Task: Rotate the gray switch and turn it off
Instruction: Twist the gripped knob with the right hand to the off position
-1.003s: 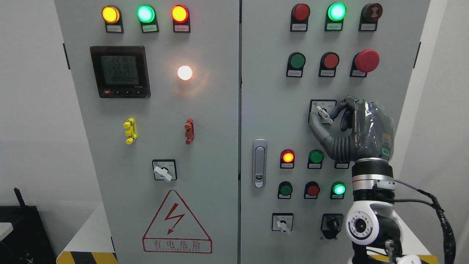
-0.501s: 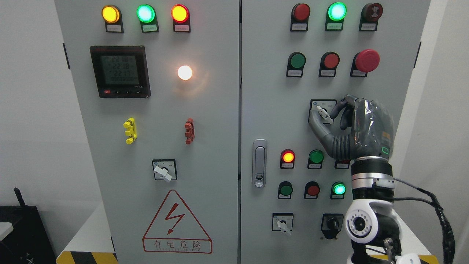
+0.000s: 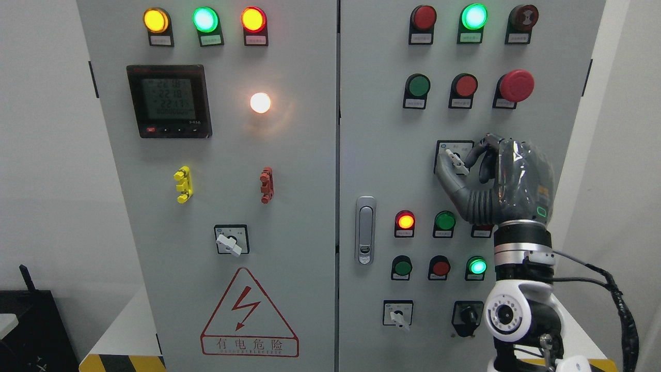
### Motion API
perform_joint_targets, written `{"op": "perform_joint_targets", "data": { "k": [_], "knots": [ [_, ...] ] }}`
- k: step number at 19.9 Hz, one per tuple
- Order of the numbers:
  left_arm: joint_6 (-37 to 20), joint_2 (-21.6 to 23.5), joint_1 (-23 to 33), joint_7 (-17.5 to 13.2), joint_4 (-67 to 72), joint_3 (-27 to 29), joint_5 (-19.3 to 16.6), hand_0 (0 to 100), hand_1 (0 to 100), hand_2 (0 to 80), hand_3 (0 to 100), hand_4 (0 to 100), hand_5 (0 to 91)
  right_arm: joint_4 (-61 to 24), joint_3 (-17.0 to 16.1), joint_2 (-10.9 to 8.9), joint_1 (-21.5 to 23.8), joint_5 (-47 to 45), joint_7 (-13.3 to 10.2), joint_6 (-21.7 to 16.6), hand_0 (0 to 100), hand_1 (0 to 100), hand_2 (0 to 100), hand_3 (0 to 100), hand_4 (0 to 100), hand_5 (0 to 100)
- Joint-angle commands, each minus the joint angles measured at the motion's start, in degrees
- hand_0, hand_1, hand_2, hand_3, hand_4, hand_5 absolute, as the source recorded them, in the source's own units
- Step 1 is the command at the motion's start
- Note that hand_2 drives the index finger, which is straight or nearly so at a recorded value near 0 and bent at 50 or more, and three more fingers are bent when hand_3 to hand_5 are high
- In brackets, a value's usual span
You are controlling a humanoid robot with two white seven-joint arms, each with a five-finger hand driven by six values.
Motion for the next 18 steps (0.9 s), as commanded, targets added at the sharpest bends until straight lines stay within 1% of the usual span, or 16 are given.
{"op": "perform_joint_targets", "data": {
  "k": [1,3,11,18],
  "knots": [
    [0.0,0.0,0.0,0.0,0.8,-0.1,0.0,12,39,0.0,0,0,0.0,0.5,0.5,0.06,-0.2,-0.1,0.0,1.1,30,45,70,100,94,100],
    [0.0,0.0,0.0,-0.1,0.8,-0.1,0.0,12,39,0.0,0,0,0.0,0.5,1.1,0.06,-0.5,0.0,0.0,1.1,31,45,70,100,94,100],
    [0.0,0.0,0.0,-0.1,0.8,-0.1,0.0,12,39,0.0,0,0,0.0,0.7,1.2,0.15,-0.9,0.0,0.0,1.2,41,43,71,100,94,100],
    [0.0,0.0,0.0,0.0,0.8,-0.1,0.0,12,39,0.0,0,0,0.0,0.8,1.2,0.15,-0.9,-0.1,-0.2,1.2,42,42,72,100,94,100]
  ]
}}
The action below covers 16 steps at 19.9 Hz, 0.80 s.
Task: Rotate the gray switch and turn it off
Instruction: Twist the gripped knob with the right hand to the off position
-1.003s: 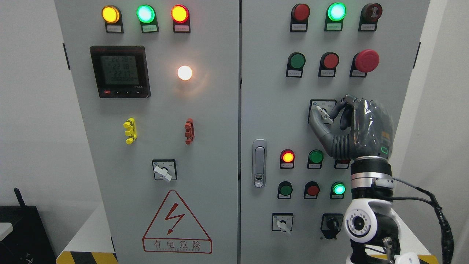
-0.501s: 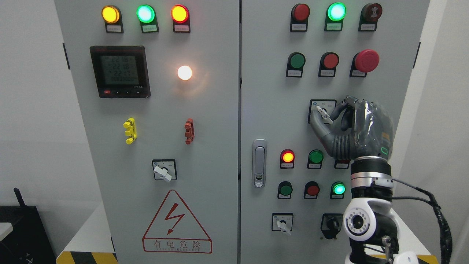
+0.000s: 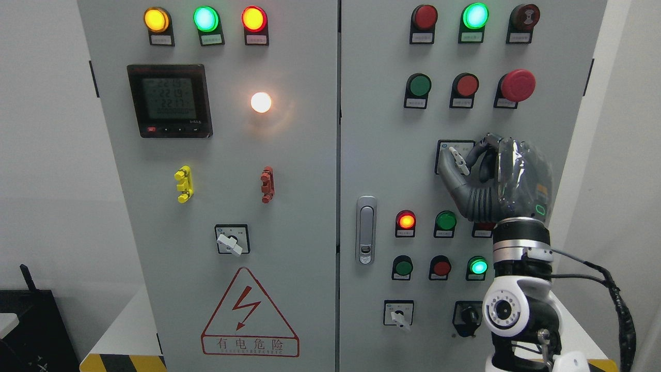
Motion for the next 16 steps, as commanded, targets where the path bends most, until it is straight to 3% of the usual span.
{"op": "perform_joint_targets", "data": {
  "k": [1,16],
  "knots": [
    [0.0,0.0,0.0,0.0,0.8,-0.1,0.0,12,39,0.0,0,0,0.0,0.2,1.2,0.04,0.0,0.0,-0.1,0.0,43,42,73,100,94,100],
    [0.0,0.0,0.0,0.0,0.8,-0.1,0.0,12,39,0.0,0,0,0.0,0.3,1.7,0.13,0.1,0.0,-0.4,0.1,53,40,75,100,95,100]
  ]
}}
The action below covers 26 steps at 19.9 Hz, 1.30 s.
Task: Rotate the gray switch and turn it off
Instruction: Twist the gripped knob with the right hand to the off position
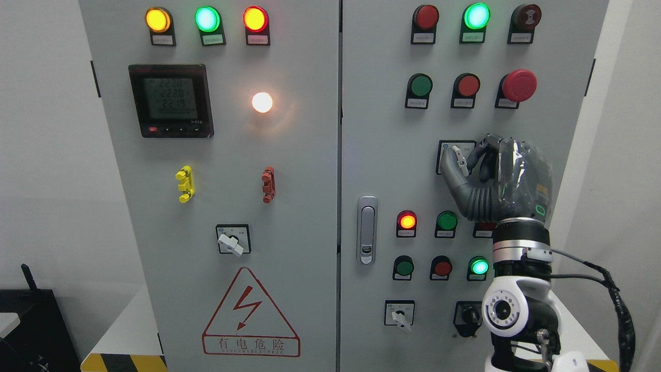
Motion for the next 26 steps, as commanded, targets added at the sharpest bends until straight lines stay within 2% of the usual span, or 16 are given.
{"op": "perform_joint_targets", "data": {
  "k": [1,5,7,9,12,18,26],
  "knots": [
    [0.0,0.0,0.0,0.0,0.8,-0.1,0.0,12,39,0.0,0,0,0.0,0.1,1.7,0.09,0.0,0.0,0.1,0.0,54,39,75,100,95,100],
    [0.0,0.0,0.0,0.0,0.8,-0.1,0.0,12,39,0.0,0,0,0.0,0.1,1.7,0.09,0.0,0.0,0.1,-0.1,56,38,76,100,95,100],
    [0.0,0.0,0.0,0.0,0.8,-0.1,0.0,12,39,0.0,0,0,0.0,0.0,1.7,0.09,0.0,-0.1,0.1,-0.1,60,35,76,100,95,100],
    [0.0,0.0,0.0,0.0,0.8,-0.1,0.0,12,39,0.0,0,0,0.0,0.0,1.7,0.09,0.1,-0.1,0.1,-0.1,44,37,76,100,95,100],
    [0.0,0.0,0.0,0.0,0.8,-0.1,0.0,12,39,0.0,0,0,0.0,-0.3,1.8,0.09,0.1,-0.1,0.2,-0.1,36,39,76,100,95,100],
    [0.0,0.0,0.0,0.0,0.8,-0.1,0.0,12,39,0.0,0,0,0.0,-0.5,1.8,0.09,0.2,-0.3,0.1,-0.2,30,41,76,100,96,100],
    [0.0,0.0,0.0,0.0,0.8,-0.1,0.0,12,39,0.0,0,0,0.0,-1.0,1.8,0.00,0.1,-0.3,0.2,-0.3,29,42,76,100,96,100]
  ]
}}
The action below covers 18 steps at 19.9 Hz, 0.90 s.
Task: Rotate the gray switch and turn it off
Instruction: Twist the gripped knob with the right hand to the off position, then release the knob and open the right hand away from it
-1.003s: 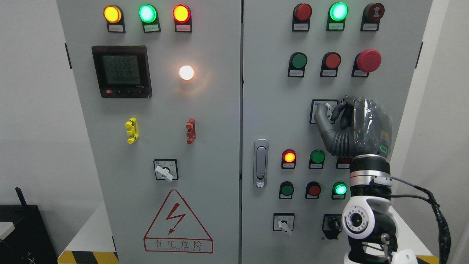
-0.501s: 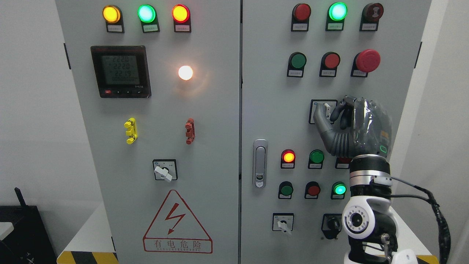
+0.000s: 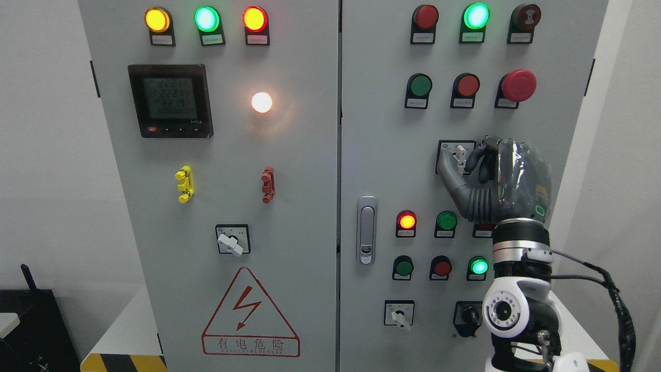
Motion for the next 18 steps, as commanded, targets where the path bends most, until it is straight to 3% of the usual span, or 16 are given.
{"op": "perform_joint_targets", "data": {
  "k": [1,18],
  "knots": [
    [0.0,0.0,0.0,0.0,0.8,-0.1,0.0,12,39,0.0,0,0,0.0,-0.7,1.8,-0.03,0.0,0.0,0.0,0.0,29,42,76,100,96,100],
    [0.0,0.0,0.0,-0.1,0.8,-0.1,0.0,12,39,0.0,0,0,0.0,-3.5,1.1,-0.38,1.6,0.0,-0.3,-0.6,28,42,77,100,96,100]
  ]
}}
